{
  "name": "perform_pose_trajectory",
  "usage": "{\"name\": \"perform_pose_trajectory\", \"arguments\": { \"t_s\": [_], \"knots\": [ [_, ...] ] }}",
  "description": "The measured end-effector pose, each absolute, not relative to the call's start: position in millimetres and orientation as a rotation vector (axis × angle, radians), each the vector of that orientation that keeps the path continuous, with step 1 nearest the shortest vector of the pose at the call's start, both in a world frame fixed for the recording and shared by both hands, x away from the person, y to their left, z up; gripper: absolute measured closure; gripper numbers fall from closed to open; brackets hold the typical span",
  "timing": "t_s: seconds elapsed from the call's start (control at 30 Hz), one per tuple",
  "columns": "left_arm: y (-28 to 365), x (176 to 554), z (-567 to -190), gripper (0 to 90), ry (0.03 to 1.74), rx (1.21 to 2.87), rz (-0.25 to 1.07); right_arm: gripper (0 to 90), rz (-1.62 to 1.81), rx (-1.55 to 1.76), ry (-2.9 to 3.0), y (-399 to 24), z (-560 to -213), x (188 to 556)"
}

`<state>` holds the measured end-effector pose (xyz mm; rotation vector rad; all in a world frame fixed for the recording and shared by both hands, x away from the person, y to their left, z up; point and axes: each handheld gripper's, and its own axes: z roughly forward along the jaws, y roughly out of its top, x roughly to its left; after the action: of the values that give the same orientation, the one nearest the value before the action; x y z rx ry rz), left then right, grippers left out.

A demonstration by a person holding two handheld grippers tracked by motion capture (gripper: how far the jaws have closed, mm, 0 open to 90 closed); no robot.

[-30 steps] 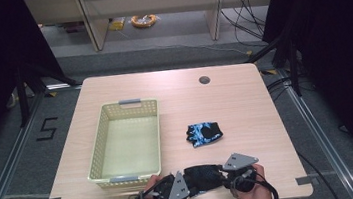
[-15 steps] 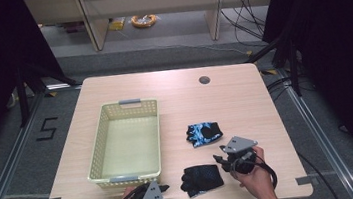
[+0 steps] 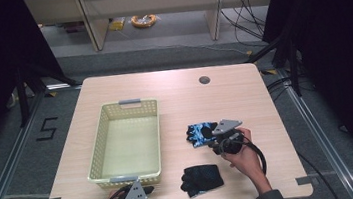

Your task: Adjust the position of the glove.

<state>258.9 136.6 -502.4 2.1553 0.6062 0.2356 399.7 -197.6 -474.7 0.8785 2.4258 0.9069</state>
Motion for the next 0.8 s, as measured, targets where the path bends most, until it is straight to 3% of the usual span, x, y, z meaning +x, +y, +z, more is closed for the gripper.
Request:
{"name": "perform_pose_trajectory", "arguments": {
  "t_s": [0.5, 0.57, 0.67, 0.8],
  "knots": [
    [141.4, 256.5, -505.3, 28.4, 0.594, 2.204, 0.217, 60.7, 0.854, 0.836, 2.520, -192.6, -488.8, 425.1],
    [136.5, 254.0, -508.8, 28.5, 0.633, 2.150, 0.185, 60.7, 0.847, 0.840, 2.520, -190.6, -493.5, 428.9],
    [139.0, 255.5, -507.3, 28.5, 0.619, 2.177, 0.226, 61.0, 0.840, 0.858, 2.542, -189.4, -499.1, 432.4],
    [138.1, 254.6, -509.1, 28.4, 0.620, 2.182, 0.204, 68.0, 0.847, 0.841, 2.549, -190.2, -501.7, 434.8]
  ]
}}
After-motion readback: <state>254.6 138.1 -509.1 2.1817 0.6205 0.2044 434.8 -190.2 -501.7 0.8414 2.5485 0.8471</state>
